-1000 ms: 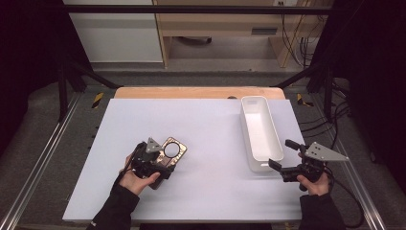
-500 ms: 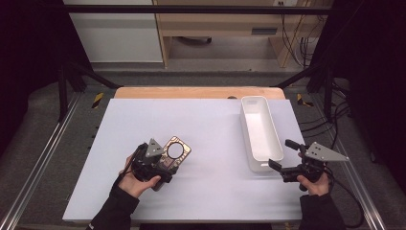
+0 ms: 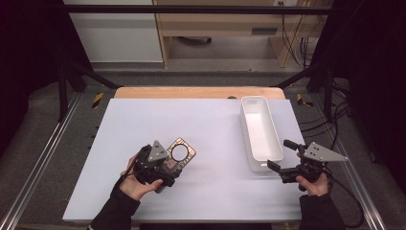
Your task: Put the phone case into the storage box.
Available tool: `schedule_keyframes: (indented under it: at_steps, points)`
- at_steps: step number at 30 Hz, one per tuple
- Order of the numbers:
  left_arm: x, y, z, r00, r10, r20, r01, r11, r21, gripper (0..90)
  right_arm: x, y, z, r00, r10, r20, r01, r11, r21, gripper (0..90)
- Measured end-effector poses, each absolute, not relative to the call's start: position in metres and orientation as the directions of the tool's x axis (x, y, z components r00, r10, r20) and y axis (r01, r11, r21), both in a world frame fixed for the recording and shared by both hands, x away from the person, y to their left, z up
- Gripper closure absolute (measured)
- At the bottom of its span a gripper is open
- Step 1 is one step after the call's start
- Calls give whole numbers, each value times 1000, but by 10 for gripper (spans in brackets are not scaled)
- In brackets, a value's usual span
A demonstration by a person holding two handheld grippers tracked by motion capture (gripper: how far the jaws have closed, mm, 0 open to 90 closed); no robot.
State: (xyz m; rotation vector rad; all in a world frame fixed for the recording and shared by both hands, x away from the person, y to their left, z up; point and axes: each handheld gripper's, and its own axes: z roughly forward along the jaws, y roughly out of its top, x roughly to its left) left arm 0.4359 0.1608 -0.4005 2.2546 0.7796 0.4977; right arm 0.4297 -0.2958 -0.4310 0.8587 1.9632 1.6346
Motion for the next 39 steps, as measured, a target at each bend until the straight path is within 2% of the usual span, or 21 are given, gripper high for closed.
schedule_keyframes:
  at_steps: [39]
  points:
    - [420,133,-403,830,521,201,248,-668,702,115,426,-258,-426,-788,615,-43,118,219,969,3]
